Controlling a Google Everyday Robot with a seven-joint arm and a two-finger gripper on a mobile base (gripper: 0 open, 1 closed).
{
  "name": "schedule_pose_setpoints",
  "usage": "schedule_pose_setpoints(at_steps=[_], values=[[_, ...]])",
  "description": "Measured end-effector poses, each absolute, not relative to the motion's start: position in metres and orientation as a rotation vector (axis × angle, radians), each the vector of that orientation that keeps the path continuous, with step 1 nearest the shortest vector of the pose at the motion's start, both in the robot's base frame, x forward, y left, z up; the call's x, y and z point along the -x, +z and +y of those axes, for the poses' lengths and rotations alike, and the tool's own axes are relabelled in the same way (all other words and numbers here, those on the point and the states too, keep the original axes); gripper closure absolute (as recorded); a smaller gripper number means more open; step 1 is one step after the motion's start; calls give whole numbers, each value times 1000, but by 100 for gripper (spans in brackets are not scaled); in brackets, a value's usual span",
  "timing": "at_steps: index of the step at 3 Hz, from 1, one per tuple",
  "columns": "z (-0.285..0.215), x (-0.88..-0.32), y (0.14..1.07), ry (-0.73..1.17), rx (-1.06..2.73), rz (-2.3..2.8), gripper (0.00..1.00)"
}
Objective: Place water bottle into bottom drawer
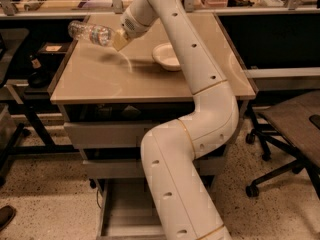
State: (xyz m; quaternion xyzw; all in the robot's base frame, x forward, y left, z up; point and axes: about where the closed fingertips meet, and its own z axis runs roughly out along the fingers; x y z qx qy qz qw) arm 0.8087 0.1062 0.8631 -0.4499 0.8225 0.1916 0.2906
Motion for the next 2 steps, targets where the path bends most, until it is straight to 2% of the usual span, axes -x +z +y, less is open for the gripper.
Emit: schedule_pose_setpoints(at_steps=[1,2], values=[[91,-795,864,538,1171,2214,100],[80,-757,895,555,1075,2157,100]])
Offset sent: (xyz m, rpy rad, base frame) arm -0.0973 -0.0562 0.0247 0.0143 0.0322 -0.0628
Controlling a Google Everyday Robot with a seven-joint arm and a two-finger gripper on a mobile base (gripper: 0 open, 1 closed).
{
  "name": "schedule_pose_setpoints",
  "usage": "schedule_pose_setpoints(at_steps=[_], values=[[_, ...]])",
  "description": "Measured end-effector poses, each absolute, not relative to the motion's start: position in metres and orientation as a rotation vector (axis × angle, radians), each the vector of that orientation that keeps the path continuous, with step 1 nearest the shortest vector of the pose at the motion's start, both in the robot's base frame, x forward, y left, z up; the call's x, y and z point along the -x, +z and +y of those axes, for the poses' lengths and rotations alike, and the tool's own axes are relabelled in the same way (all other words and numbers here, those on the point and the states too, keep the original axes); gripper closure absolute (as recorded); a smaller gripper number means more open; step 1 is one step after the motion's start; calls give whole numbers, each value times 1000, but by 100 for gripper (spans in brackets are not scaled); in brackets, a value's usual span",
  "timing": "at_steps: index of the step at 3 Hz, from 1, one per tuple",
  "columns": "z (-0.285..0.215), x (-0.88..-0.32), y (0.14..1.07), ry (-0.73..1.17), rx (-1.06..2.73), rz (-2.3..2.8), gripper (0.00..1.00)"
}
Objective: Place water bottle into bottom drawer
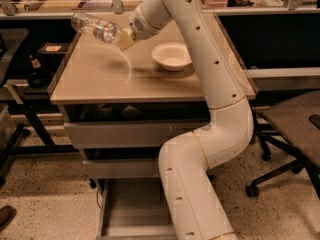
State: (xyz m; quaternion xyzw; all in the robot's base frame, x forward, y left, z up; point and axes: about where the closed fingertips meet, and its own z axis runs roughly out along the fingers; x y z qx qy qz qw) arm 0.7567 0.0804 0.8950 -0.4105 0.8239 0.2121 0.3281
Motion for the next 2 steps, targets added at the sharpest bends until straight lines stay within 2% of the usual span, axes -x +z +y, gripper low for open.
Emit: schedule_pose_setpoints(at_steps=[2], values=[[76,-757,899,554,1050,2158,100]])
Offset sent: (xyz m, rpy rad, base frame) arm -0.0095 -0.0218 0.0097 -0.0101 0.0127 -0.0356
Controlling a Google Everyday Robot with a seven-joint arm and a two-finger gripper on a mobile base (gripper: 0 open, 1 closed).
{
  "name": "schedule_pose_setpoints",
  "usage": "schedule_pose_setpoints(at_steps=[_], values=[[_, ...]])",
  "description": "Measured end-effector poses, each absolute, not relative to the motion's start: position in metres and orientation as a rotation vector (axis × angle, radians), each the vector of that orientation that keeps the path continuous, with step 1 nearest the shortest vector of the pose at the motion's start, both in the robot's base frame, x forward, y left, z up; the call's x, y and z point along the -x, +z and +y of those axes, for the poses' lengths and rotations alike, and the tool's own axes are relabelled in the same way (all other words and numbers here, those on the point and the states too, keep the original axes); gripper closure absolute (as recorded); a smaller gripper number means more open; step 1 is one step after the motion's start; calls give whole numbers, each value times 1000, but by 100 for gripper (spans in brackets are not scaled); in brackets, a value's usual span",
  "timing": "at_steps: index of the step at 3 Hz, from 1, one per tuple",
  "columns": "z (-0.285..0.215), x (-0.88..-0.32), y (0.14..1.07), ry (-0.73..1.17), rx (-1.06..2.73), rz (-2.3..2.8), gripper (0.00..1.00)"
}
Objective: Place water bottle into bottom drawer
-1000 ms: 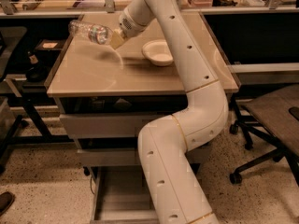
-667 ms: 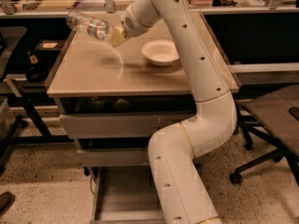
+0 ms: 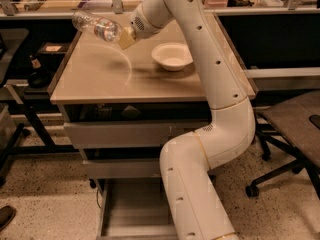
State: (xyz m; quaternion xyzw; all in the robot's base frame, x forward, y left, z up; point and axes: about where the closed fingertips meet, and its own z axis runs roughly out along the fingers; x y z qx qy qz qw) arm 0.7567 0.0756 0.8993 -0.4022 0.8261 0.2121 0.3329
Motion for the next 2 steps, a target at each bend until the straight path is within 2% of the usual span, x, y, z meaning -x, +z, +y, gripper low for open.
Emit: schedule_pose_setpoints(at_steps=[2], values=[[16,-711,924,491,918,2196,100]])
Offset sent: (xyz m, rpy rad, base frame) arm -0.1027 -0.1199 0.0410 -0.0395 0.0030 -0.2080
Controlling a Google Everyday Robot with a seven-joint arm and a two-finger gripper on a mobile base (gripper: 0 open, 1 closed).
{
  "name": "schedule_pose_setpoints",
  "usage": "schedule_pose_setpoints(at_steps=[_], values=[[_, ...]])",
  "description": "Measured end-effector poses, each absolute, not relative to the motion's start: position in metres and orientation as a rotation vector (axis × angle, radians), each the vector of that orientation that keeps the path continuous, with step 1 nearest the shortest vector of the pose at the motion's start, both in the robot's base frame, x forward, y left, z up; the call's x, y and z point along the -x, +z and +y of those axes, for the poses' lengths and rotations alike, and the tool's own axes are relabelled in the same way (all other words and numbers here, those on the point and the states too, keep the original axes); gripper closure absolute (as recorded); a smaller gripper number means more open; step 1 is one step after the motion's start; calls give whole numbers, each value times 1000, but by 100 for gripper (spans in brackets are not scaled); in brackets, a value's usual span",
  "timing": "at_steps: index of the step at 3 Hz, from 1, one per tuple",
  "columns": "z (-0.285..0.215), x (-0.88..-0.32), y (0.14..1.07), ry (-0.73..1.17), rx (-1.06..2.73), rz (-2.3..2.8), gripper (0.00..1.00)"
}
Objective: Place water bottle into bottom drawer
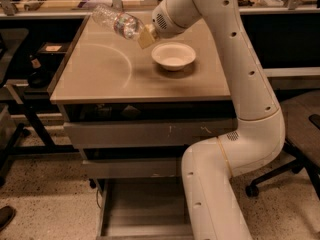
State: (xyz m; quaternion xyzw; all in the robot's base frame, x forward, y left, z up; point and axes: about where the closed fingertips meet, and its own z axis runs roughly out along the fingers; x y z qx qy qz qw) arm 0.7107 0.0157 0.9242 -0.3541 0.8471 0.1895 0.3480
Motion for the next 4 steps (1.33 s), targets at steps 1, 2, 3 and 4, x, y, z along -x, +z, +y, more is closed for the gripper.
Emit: schedule_pose_setpoints(at_steps=[1,2,3,4], values=[[-14,-679,934,463,840,2207,100],[-41,-647,939,435,761,2217,100],[-64,-613,939,421,695,2210,100],[-59,-614,947,438,689,2169,100]])
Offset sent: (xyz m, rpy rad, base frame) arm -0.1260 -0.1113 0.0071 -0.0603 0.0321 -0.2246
